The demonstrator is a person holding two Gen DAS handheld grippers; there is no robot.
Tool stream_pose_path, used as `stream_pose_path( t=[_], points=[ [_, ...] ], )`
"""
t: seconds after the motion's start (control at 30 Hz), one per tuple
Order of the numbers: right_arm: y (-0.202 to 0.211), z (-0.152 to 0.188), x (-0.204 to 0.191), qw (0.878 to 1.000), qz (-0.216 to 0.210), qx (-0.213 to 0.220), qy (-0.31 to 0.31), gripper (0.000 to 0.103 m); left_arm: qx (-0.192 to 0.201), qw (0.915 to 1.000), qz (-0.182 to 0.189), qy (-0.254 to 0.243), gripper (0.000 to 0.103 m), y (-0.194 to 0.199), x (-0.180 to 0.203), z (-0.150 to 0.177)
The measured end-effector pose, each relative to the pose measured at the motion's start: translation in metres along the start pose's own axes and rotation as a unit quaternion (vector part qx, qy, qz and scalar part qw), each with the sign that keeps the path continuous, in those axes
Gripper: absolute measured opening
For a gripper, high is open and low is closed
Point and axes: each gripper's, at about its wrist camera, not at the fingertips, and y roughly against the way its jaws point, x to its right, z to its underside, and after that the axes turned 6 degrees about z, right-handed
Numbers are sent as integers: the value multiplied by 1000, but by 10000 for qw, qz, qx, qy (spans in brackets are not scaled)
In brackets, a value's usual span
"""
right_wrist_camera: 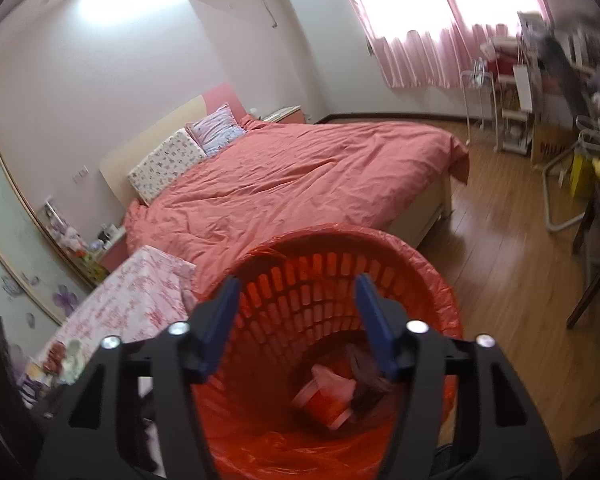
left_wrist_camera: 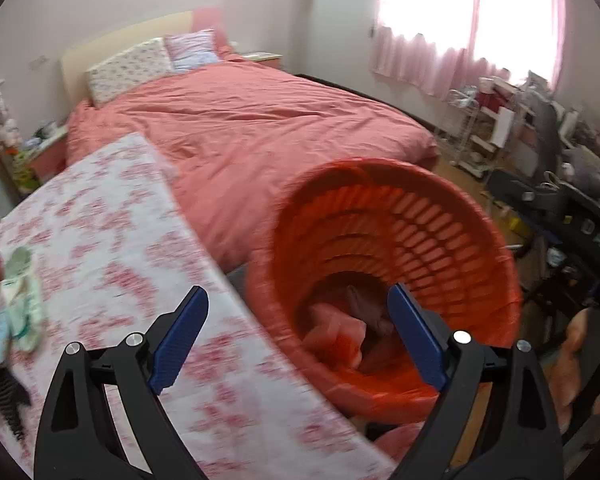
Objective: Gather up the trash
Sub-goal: 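Open both tools to drop the cup and cloth into the basket, then move both open tools back to the clutter pile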
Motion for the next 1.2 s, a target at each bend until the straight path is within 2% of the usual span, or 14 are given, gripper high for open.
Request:
stream_pose_path(
  t=[0.07, 0.27, 0.5, 0.63, 0.77, 0.87, 0.97, 1.03, 1.13, 1.2],
  points=[
    [4, 5, -9, 9995, 130, 80, 290, 72, 36, 9998, -170, 77, 93, 7, -9, 5],
    [17, 17, -36, 9943, 319, 266, 987, 87, 124, 9961, -763, 427, 93, 40, -57, 30],
    [29, 42, -81, 9879, 103, 228, 1528, 93, 284, 9868, -1324, 890, 93, 85, -114, 61],
    [37, 62, -113, 9825, -96, 183, 1852, 96, 383, 9785, -1708, 1090, 93, 112, -145, 81],
    [42, 80, -145, 9770, -325, 66, 2107, 97, 450, 9653, -2114, 1464, 93, 139, -186, 102],
    [45, 94, -173, 9729, -556, -104, 2243, 97, 490, 9487, -2535, 1827, 93, 158, -225, 118],
    [46, 107, -193, 9688, -696, -211, 2371, 97, 504, 9279, -2992, 2165, 93, 171, -269, 136],
    [44, 116, -211, 9649, -782, -285, 2491, 97, 432, 9185, -3184, 2303, 93, 174, -290, 143],
    [41, 126, -234, 9612, -868, -367, 2593, 97, 345, 9109, -3219, 2557, 93, 175, -320, 151],
    [35, 129, -250, 9598, -925, -427, 2616, 97, 325, 9110, -3172, 2615, 93, 173, -331, 152]
  ],
)
